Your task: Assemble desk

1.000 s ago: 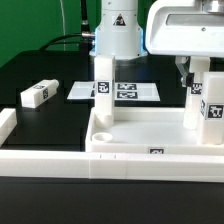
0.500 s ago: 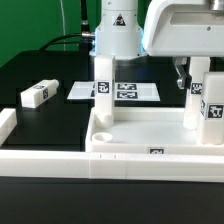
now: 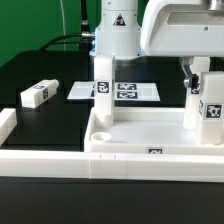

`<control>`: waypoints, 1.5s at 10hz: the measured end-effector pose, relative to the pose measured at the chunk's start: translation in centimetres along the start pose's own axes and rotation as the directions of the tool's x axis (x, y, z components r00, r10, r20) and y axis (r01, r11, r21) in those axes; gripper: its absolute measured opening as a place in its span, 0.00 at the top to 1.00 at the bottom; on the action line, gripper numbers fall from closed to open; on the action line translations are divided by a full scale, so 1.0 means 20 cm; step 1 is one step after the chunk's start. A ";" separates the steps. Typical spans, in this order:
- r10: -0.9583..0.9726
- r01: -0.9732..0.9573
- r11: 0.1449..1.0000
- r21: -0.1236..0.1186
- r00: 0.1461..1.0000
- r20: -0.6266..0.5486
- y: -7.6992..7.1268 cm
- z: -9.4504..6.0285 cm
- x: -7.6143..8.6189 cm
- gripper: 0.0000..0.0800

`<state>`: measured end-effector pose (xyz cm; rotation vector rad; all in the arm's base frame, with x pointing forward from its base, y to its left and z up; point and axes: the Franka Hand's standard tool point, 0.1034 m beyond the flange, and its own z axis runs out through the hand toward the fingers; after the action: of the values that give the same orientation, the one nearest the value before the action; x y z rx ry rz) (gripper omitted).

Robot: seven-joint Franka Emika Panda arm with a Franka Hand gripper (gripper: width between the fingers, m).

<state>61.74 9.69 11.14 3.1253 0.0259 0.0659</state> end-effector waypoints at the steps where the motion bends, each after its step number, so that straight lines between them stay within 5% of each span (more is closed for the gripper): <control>1: 0.022 -0.022 1.000 0.000 1.000 0.001 0.00 0.00 0.00 0.64; 9: 0.467 -0.467 0.885 0.000 0.885 0.001 0.00 0.00 0.00 0.64; 11: 0.581 -0.581 0.814 0.011 0.814 0.008 0.00 0.00 0.00 0.64; 15: 0.842 -0.843 0.537 0.033 0.538 0.037 -0.03 0.01 0.00 0.64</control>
Offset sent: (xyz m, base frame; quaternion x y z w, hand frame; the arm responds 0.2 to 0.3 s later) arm 0.0000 0.0000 0.0000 0.0000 0.0000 0.1296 0.9916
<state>61.70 10.32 11.01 2.8153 -1.5110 0.0437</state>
